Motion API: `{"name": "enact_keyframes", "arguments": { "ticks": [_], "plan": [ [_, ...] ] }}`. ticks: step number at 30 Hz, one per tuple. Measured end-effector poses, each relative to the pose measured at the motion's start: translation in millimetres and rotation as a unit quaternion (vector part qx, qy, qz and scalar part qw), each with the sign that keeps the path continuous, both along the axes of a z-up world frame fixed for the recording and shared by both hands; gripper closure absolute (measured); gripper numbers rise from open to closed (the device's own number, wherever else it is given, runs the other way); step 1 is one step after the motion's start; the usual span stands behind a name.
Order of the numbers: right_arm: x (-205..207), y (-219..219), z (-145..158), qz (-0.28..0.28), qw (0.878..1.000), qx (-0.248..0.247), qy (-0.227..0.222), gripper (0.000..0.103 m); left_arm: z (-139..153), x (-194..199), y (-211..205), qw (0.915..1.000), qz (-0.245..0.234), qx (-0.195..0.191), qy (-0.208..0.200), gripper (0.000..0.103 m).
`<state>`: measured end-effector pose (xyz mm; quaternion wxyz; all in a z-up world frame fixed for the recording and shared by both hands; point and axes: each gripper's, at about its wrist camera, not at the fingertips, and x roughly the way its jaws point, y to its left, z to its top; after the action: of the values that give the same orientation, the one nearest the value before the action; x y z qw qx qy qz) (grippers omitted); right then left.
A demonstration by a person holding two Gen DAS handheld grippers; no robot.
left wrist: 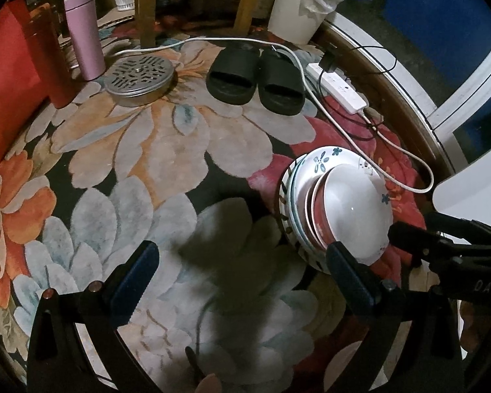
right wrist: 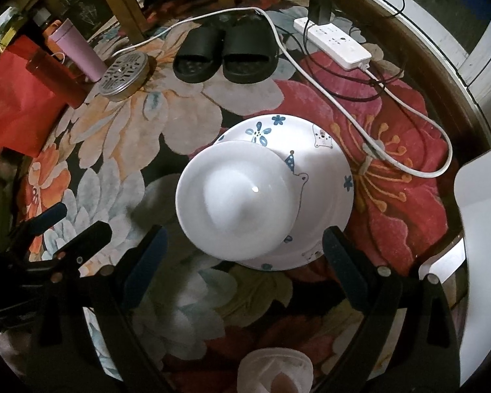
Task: Organize plates and bowls
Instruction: 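Withdraw both grippers away from the stacked dishes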
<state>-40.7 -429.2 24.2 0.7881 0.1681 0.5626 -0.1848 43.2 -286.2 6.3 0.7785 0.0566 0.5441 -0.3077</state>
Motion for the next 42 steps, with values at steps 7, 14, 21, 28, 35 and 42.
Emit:
{"name": "enact_keyframes", "arguments": {
  "ticks": [7, 14, 21, 28, 35, 42],
  "plan": [
    [-2.0, 9.7, 2.9, 0.007, 1.000, -0.002, -0.001, 0.007, 4.5, -6.7, 7.2, 0.9998, 0.002, 0.019, -0.004, 0.001],
    [-3.2, 18.9, 7.1, 0.017, 1.000, -0.006, -0.005, 0.007, 6.0, -11.3, 17.5, 0.9995, 0.001, 0.029, -0.010, 0.001],
    [-0.7, 28.6, 3.0, 0.028, 1.000, -0.003, 0.000, 0.007, 3.7, -13.1, 24.6, 0.9996, 0.009, 0.026, -0.001, 0.001],
    [-1.4, 32.2, 0.0, 0.031, 1.000, -0.002, 0.002, 0.007, 0.1, -13.0, 30.2, 0.9997, 0.009, 0.024, 0.005, 0.001],
    [-1.8, 34.0, -0.1, 0.031, 0.999, -0.004, 0.000, 0.007, -1.0, -11.2, 32.6, 0.9998, 0.013, 0.006, 0.017, 0.002],
    [-1.0, 34.8, 0.4, 0.033, 0.999, -0.003, 0.004, 0.007, -0.8, -11.1, 33.6, 0.9998, 0.013, 0.004, 0.017, 0.002]
  ]
}}
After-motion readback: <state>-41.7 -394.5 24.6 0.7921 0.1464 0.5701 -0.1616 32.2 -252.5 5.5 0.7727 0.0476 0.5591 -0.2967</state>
